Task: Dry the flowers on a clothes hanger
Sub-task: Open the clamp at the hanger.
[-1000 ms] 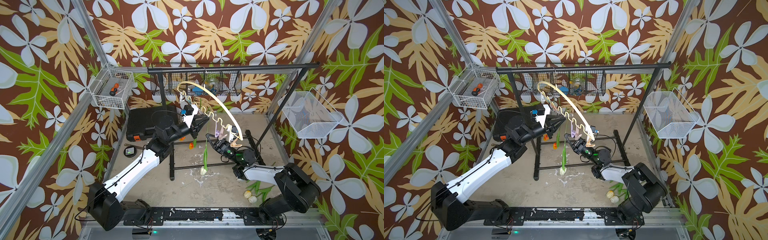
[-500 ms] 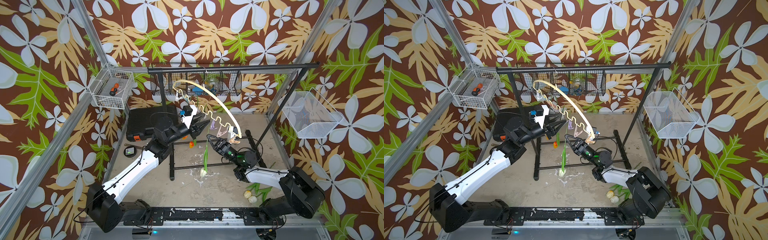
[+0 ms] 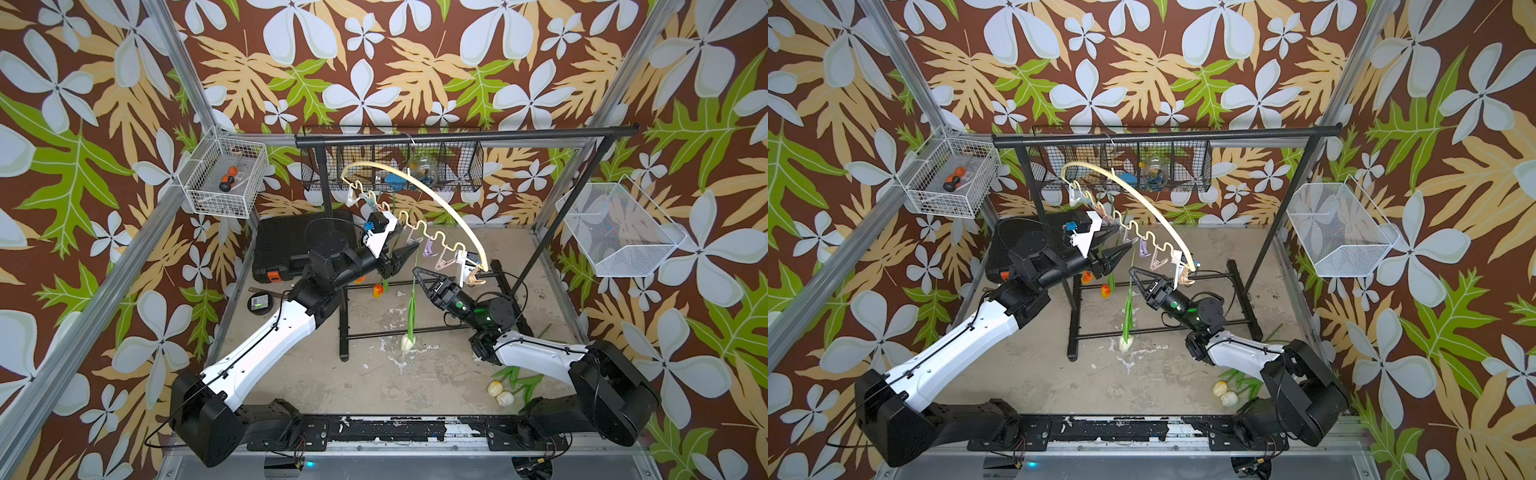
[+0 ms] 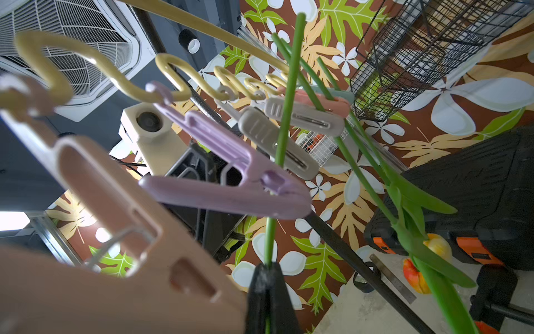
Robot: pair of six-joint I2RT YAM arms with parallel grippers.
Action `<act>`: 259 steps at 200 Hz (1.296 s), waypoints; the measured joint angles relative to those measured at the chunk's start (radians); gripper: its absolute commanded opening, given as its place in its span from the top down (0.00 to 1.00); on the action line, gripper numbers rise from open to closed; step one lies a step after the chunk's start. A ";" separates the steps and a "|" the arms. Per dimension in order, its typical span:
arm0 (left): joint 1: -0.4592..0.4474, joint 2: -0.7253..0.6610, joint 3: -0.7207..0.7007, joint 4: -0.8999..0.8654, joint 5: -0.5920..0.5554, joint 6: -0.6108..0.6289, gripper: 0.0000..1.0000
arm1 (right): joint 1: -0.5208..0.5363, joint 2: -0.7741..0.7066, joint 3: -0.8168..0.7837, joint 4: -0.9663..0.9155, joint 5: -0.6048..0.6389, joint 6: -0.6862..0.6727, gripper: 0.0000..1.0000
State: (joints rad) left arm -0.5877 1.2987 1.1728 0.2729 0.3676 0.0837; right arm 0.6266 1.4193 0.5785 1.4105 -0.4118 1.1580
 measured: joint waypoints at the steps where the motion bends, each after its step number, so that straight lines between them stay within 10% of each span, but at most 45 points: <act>1: -0.001 0.000 0.000 -0.001 -0.001 0.001 0.38 | 0.000 0.000 0.000 0.000 0.000 0.000 1.00; 115: -0.109 0.023 0.030 -0.024 -0.257 0.111 0.43 | -0.005 -0.067 0.002 -0.100 0.001 -0.074 1.00; 259: -0.116 0.060 0.080 -0.085 -0.179 0.165 0.56 | -0.018 -0.081 0.002 -0.117 -0.001 -0.089 1.00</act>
State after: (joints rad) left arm -0.7033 1.3582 1.2526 0.1883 0.1883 0.2485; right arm 0.6083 1.3380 0.5800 1.2938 -0.4126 1.0691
